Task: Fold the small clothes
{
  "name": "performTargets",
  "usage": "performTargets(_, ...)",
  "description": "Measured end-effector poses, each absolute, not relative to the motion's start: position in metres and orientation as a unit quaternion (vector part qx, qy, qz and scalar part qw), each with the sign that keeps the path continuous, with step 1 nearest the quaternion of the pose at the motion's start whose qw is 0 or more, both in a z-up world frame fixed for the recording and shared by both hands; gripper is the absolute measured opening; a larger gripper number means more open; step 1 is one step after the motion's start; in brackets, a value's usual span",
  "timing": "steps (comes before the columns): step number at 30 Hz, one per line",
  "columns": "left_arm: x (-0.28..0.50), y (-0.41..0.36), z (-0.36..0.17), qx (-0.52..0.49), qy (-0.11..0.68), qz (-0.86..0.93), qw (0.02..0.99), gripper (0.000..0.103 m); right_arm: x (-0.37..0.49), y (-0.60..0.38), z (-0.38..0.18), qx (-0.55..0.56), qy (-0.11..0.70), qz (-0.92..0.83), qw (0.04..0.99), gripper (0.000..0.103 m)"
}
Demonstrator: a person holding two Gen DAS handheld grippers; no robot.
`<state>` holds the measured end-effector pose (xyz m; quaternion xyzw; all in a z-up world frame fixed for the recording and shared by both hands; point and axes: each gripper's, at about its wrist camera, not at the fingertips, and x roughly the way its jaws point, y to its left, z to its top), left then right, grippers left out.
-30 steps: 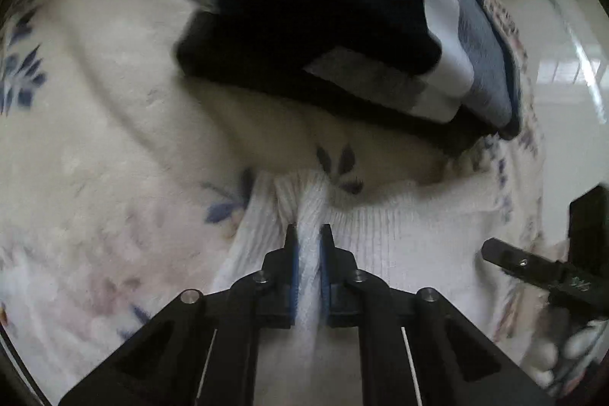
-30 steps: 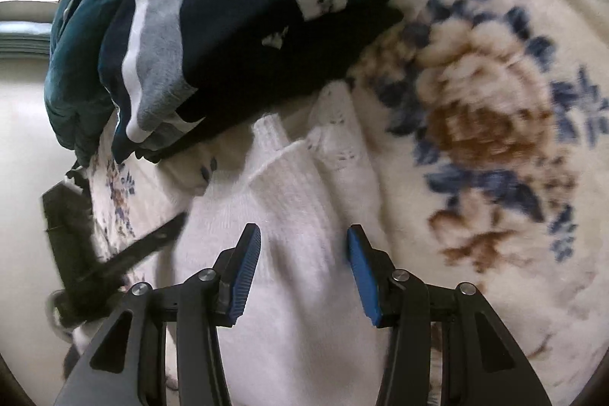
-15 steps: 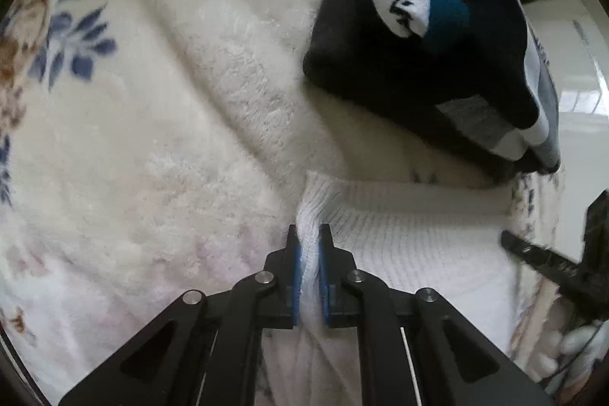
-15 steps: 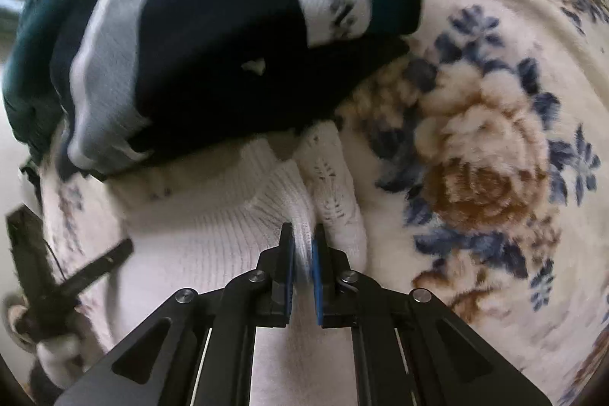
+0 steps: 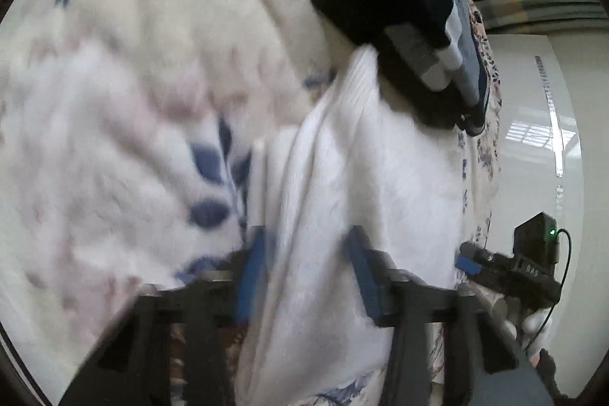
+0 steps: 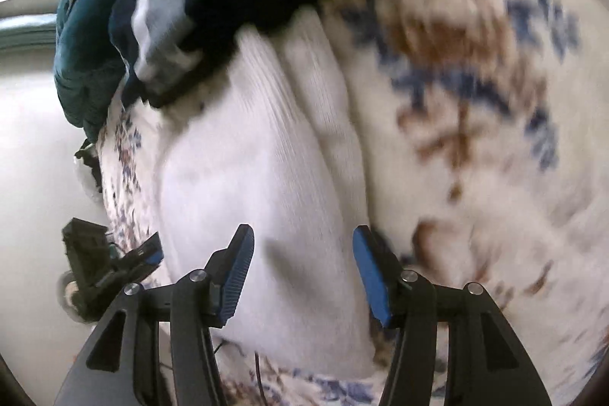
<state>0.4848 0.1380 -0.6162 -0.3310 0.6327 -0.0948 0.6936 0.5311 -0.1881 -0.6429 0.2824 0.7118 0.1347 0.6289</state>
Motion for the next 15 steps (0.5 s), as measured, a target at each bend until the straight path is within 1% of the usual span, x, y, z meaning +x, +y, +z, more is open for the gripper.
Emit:
performTargets(1, 0.481, 0.136, -0.617, -0.332, 0.630, -0.089, 0.696, 0.008, 0.525, -0.187, -0.648, 0.291, 0.713, 0.132, 0.624, 0.034)
performTargets(2, 0.480, 0.135, -0.612, -0.327, 0.621, -0.081, 0.707, 0.008, 0.520, -0.187, -0.650, 0.299, 0.710, 0.130, 0.623, 0.009)
performTargets(6, 0.469, 0.150, -0.601, -0.333, 0.599, -0.056, 0.726, 0.006, 0.509, -0.189, -0.631, 0.291, 0.674, 0.114, 0.669, 0.006)
performTargets(8, 0.471, 0.150, -0.615, -0.313, 0.616, -0.051, 0.721, 0.006, 0.510, -0.195, -0.623, 0.258, 0.667, 0.088, 0.693, 0.006)
performTargets(9, 0.475, 0.148, -0.626, -0.306, 0.626, -0.052, 0.715, 0.006, 0.511, -0.197, -0.628, 0.241, 0.671, 0.071, 0.697, 0.006)
performTargets(11, 0.483, 0.144, -0.631, -0.298, 0.636, -0.054, 0.709, 0.006, 0.512, -0.194, -0.644, 0.237, 0.691, 0.061, 0.680, 0.006)
performTargets(13, 0.492, 0.135, -0.618, -0.282, 0.634, -0.069, 0.717, 0.006, 0.518, -0.185, -0.655, 0.241, 0.710, 0.076, 0.657, 0.007)
performTargets(14, 0.494, 0.134, -0.611, -0.283, 0.630, -0.079, 0.719, 0.010, 0.521, -0.184, -0.657, 0.253, 0.714, 0.091, 0.647, 0.011)
performTargets(15, 0.493, 0.136, -0.605, -0.291, 0.624, -0.094, 0.719, 0.011, 0.524, -0.187, -0.655, 0.268, 0.710, 0.098, 0.643, 0.021)
